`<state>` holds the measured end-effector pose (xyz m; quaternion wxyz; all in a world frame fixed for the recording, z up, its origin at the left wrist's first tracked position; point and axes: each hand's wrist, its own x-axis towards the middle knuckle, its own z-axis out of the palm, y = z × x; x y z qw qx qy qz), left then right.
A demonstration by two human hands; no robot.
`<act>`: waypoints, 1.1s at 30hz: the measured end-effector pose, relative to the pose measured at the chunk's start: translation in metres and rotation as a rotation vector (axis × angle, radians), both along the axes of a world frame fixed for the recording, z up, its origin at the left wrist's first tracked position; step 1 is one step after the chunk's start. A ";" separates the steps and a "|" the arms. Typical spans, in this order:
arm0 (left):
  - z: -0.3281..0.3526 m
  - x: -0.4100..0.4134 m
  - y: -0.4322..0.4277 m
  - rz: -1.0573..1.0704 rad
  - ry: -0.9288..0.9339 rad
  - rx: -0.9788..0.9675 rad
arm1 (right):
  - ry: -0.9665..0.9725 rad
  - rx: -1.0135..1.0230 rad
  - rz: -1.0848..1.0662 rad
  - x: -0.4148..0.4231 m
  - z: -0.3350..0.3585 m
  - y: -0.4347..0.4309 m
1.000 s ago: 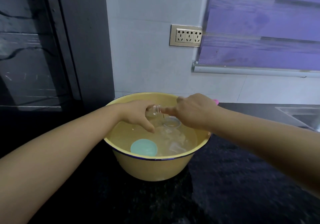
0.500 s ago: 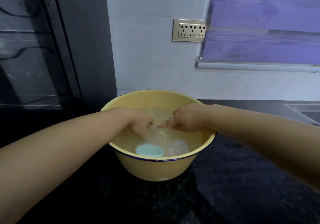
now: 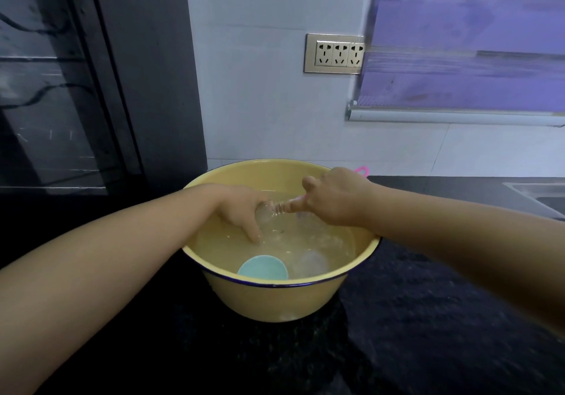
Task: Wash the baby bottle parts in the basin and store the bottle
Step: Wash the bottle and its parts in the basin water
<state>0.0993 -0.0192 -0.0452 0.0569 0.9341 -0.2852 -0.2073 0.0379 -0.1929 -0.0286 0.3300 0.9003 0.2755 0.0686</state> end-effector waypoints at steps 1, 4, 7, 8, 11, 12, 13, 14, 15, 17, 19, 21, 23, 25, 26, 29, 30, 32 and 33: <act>-0.001 0.000 0.000 -0.005 -0.033 -0.023 | 0.052 0.030 -0.050 0.000 -0.001 -0.001; -0.002 -0.003 -0.001 -0.002 -0.108 -0.091 | 0.322 0.192 -0.195 -0.001 0.000 -0.009; -0.002 -0.004 -0.001 -0.024 -0.150 -0.133 | 0.575 0.391 -0.238 -0.005 0.008 -0.012; -0.001 -0.004 0.001 -0.027 -0.148 -0.162 | 0.606 0.441 -0.221 -0.007 0.012 -0.013; 0.002 -0.003 0.006 0.001 -0.076 -0.324 | 0.579 0.616 -0.180 -0.011 0.023 -0.018; 0.003 -0.004 0.007 0.004 -0.045 -0.368 | 0.538 0.664 -0.176 -0.013 0.025 -0.020; 0.004 -0.004 0.007 0.002 -0.020 -0.390 | 0.481 0.696 -0.175 -0.014 0.026 -0.021; 0.006 -0.005 0.008 -0.007 0.008 -0.396 | 0.413 0.714 -0.164 -0.015 0.025 -0.022; 0.006 -0.005 0.007 -0.017 0.041 -0.393 | 0.339 0.705 -0.156 -0.015 0.022 -0.021; 0.007 -0.006 0.008 -0.010 0.086 -0.388 | 0.180 0.604 -0.146 -0.015 0.018 -0.017; 0.007 -0.004 0.010 0.015 0.077 -0.383 | 0.051 0.424 -0.134 -0.018 0.016 -0.012; 0.007 -0.005 0.011 0.028 0.074 -0.376 | -0.028 0.186 -0.092 -0.022 0.019 -0.008; 0.007 -0.008 0.010 -0.004 0.076 -0.372 | -0.045 0.000 -0.055 -0.026 0.023 -0.006; 0.009 -0.010 0.010 -0.029 0.056 -0.371 | -0.020 -0.081 -0.064 -0.027 0.026 -0.005; 0.009 -0.011 0.010 -0.036 0.038 -0.372 | 0.001 -0.084 -0.076 -0.028 0.028 -0.004; 0.009 -0.014 0.011 -0.053 -0.025 -0.384 | 0.192 0.064 -0.201 -0.026 0.037 0.000; 0.009 -0.015 0.011 -0.064 -0.046 -0.386 | 0.311 0.150 -0.265 -0.022 0.039 -0.001; 0.009 -0.017 0.010 -0.081 -0.086 -0.401 | 0.538 0.301 -0.321 -0.013 0.041 -0.004; 0.008 -0.018 0.011 -0.079 -0.093 -0.415 | 0.620 0.352 -0.332 -0.011 0.041 -0.006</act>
